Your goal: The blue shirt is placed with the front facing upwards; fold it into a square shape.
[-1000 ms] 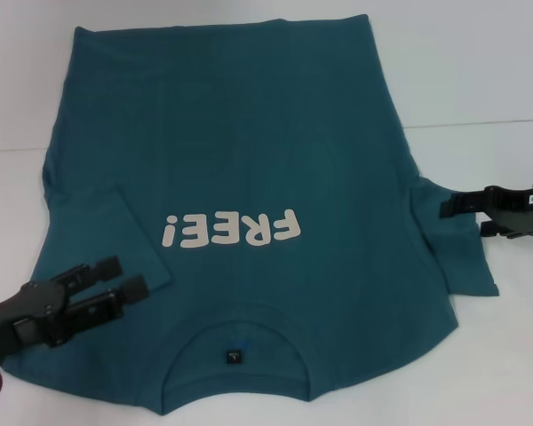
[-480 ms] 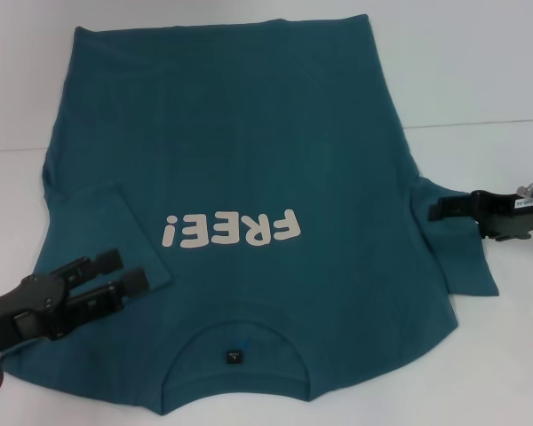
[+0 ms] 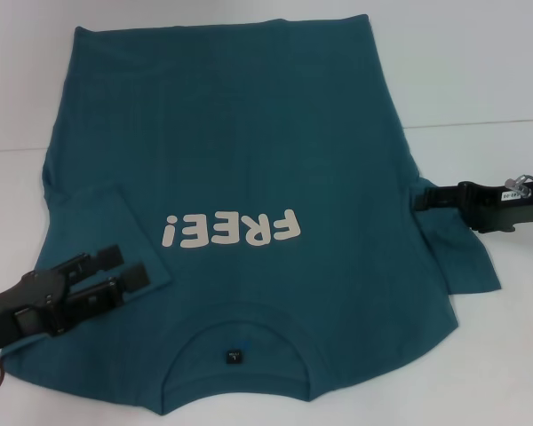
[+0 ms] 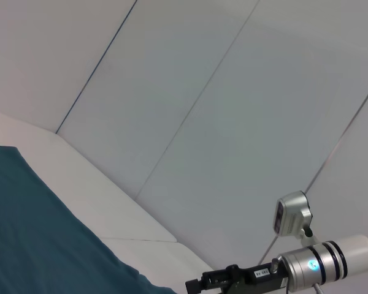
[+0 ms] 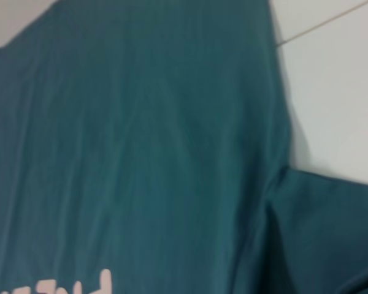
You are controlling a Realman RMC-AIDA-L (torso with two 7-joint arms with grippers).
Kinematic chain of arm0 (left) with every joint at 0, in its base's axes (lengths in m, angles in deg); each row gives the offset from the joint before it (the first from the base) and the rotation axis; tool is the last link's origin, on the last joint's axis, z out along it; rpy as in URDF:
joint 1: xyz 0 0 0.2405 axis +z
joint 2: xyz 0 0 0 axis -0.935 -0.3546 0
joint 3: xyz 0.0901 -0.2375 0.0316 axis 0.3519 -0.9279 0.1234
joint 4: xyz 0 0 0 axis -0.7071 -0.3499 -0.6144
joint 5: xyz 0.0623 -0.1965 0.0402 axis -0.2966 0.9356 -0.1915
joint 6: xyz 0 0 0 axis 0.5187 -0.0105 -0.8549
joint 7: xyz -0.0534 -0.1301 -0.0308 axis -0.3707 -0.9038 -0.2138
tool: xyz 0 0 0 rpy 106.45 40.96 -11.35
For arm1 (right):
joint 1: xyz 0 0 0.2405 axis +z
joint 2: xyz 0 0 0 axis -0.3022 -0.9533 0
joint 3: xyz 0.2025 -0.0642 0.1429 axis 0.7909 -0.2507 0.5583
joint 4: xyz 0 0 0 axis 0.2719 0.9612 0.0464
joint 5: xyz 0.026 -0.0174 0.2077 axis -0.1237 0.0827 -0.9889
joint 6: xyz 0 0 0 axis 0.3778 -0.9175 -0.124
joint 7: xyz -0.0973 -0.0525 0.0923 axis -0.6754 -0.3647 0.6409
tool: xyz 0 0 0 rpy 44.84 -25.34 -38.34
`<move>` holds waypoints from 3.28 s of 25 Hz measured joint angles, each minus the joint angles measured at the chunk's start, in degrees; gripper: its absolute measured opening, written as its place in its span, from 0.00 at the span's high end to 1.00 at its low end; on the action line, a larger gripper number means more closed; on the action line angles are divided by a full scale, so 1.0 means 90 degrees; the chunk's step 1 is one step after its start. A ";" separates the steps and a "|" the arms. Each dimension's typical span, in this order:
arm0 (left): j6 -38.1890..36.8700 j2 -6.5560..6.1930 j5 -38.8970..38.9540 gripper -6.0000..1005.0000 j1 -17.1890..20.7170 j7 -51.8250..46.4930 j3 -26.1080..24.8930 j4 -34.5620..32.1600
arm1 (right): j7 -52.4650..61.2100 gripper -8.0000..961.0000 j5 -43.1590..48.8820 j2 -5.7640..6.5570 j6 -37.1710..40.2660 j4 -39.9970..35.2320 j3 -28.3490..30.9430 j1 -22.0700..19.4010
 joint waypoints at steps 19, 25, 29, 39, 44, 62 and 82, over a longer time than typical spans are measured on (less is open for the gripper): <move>-0.0044 0.0000 0.0009 0.12 -0.0012 -0.0017 -0.0006 0.0000 | -0.0110 0.68 -0.0018 0.0133 0.0038 -0.0008 -0.0057 -0.0111; -0.0036 0.0000 0.0010 0.12 -0.0012 -0.0018 -0.0006 0.0000 | -0.0110 0.79 -0.0018 0.0121 -0.0005 0.0000 -0.0084 -0.0115; -0.0026 0.0000 0.0010 0.12 -0.0021 -0.0018 -0.0006 -0.0001 | -0.0110 0.87 -0.0018 0.0112 -0.0018 0.0003 -0.0133 -0.0102; -0.0043 0.0000 0.0011 0.12 0.0097 -0.0018 -0.0024 -0.0001 | 0.0094 0.99 -0.0029 0.0396 0.0251 -0.0394 -0.0077 -0.0303; -0.0047 0.0000 0.0015 0.12 0.0164 -0.0018 -0.0025 0.0000 | 0.0323 0.99 -0.0055 0.0512 0.0550 -0.0861 -0.0062 -0.0398; -0.0058 0.0000 0.0036 0.12 0.0213 -0.0017 -0.0195 0.0026 | 0.0465 0.99 -0.0047 0.0529 0.1540 -0.1160 -0.0139 0.0533; 0.0104 0.0000 0.0491 0.12 0.0225 -0.0014 -0.0190 0.0172 | 0.0685 0.99 -0.0046 -0.0230 0.0176 -0.0547 -0.0786 0.0955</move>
